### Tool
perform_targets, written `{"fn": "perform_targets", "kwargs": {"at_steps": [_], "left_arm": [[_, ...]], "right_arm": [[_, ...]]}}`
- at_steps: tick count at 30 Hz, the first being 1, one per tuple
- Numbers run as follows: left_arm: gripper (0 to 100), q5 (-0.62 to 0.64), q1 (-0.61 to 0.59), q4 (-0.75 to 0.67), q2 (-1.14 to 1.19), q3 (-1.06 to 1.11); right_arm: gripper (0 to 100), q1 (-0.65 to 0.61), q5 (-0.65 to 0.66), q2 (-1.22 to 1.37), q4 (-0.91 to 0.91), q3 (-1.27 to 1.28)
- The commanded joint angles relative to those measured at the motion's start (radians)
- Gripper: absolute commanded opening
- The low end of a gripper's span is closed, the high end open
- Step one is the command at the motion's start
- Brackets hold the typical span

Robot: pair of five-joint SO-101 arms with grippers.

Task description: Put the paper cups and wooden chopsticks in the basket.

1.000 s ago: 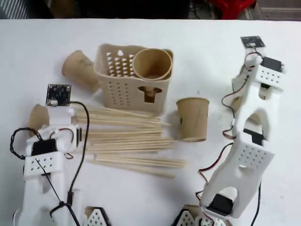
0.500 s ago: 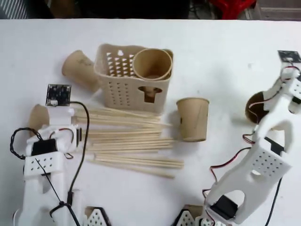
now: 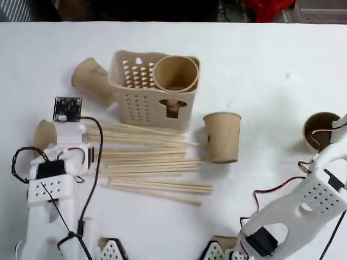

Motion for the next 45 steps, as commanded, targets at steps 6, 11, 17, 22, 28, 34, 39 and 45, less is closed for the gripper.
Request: {"fn": "perform_targets", "kwargs": {"at_steps": [6,11,17,22,28,34,39,45], "left_arm": [[13,-0.009,0.015,-0.015,0.002,0.005],[13,-0.009,0.013,-0.015,0.002,0.005],[13,-0.009,0.013,-0.015,0.002,0.005],[13,-0.009,0.013,-0.015,0.002,0.005],[13,-0.009,0.013,-0.015,0.001,0.005],[13,-0.011,0.013,-0.009,-0.001,0.005],[13,-0.012,0.013,-0.012,-0.002,0.005],[13,-0.012,0.013,-0.012,-0.002,0.005]], "right_arm": [[1.6,-0.03,0.0,-0.157,0.185,-0.109],[1.6,-0.085,-0.046,-0.292,0.272,-0.153],[1.6,-0.211,-0.126,-0.49,0.335,-0.146],[1.6,-0.401,-0.195,-0.645,0.34,-0.138],[1.7,-0.737,-0.348,-0.785,0.338,-0.115],[1.7,-1.03,-0.47,-0.822,0.315,-0.121],[1.8,-1.118,-0.482,-0.817,0.208,-0.112],[1.7,-1.124,-0.483,-0.707,0.191,-0.112]]}}
